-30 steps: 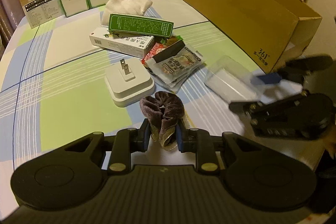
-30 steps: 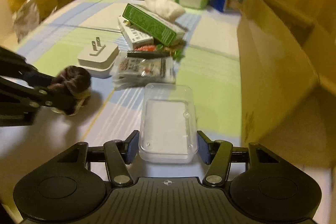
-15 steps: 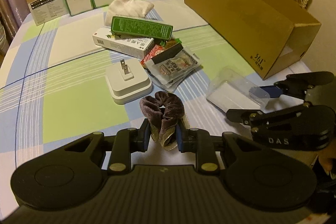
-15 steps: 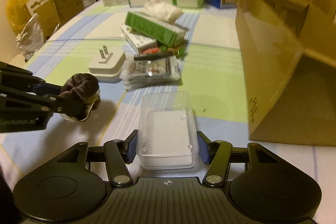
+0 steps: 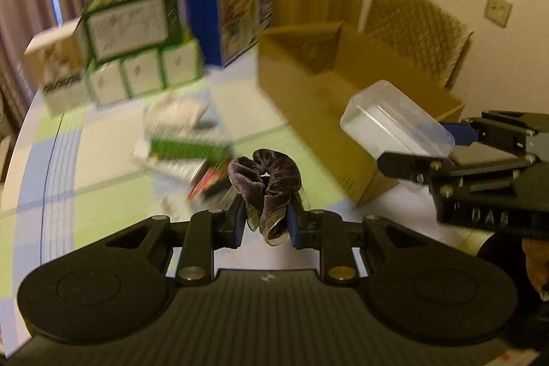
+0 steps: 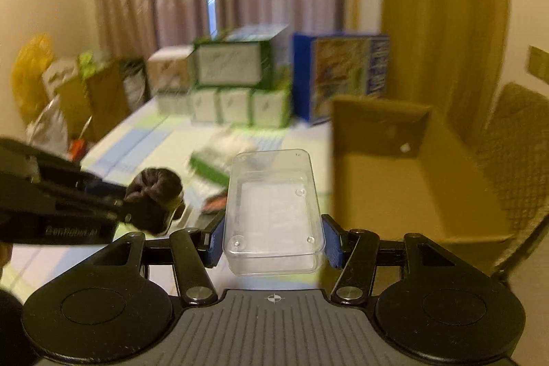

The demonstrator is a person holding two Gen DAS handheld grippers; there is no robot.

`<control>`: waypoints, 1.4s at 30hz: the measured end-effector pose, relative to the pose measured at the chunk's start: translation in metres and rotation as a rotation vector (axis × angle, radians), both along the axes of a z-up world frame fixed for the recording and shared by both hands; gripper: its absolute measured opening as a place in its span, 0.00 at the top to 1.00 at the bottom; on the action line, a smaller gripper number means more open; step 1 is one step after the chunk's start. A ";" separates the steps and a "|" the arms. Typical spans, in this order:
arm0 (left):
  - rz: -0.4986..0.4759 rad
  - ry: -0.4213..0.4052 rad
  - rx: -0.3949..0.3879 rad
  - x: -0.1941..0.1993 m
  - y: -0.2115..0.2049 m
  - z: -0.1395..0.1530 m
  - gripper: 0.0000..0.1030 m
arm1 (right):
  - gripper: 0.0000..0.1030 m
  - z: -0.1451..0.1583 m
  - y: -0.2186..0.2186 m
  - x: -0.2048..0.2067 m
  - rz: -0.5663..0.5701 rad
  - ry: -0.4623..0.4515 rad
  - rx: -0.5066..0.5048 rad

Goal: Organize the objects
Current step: 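Carry scrunchie and plastic box into the cardboard box and release both, then move both open tools back toward the remaining items on the table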

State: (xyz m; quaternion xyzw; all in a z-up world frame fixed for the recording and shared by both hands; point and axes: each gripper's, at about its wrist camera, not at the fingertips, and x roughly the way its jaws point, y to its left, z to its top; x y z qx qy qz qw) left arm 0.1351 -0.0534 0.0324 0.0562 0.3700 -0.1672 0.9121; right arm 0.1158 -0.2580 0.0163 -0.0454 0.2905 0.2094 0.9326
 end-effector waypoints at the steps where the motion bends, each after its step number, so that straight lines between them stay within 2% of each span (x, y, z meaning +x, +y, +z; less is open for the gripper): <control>1: -0.014 -0.011 0.000 0.005 -0.009 0.007 0.80 | 0.48 0.007 -0.010 0.005 -0.024 -0.005 0.011; 8: -0.106 -0.056 -0.010 0.050 -0.088 0.030 0.80 | 0.48 0.025 -0.076 0.066 -0.170 0.009 0.048; 16: -0.171 -0.038 0.025 0.103 -0.150 0.009 0.79 | 0.48 0.010 -0.122 0.110 -0.241 0.057 0.053; 18: -0.189 -0.043 0.038 0.111 -0.159 0.001 0.73 | 0.48 0.004 -0.130 0.117 -0.253 0.068 0.058; 20: -0.202 -0.071 0.065 0.116 -0.165 -0.006 0.42 | 0.48 -0.002 -0.136 0.121 -0.267 0.078 0.065; 22: -0.192 -0.079 0.080 0.118 -0.164 -0.009 0.42 | 0.48 -0.007 -0.142 0.123 -0.278 0.090 0.079; 27: -0.149 -0.076 0.056 0.113 -0.142 -0.004 0.42 | 0.48 -0.018 -0.140 0.129 -0.265 0.112 0.078; 31: -0.087 -0.087 0.058 0.099 -0.117 0.002 0.31 | 0.48 -0.025 -0.136 0.135 -0.247 0.133 0.089; 36: -0.021 -0.075 0.018 0.081 -0.089 0.004 0.30 | 0.48 -0.034 -0.128 0.146 -0.207 0.150 0.113; 39: 0.002 -0.079 0.023 0.068 -0.078 0.005 0.29 | 0.34 -0.034 -0.130 0.144 -0.216 0.135 0.153; 42: 0.032 -0.096 0.033 0.052 -0.065 0.007 0.27 | 0.31 -0.026 -0.132 0.131 -0.216 0.125 0.179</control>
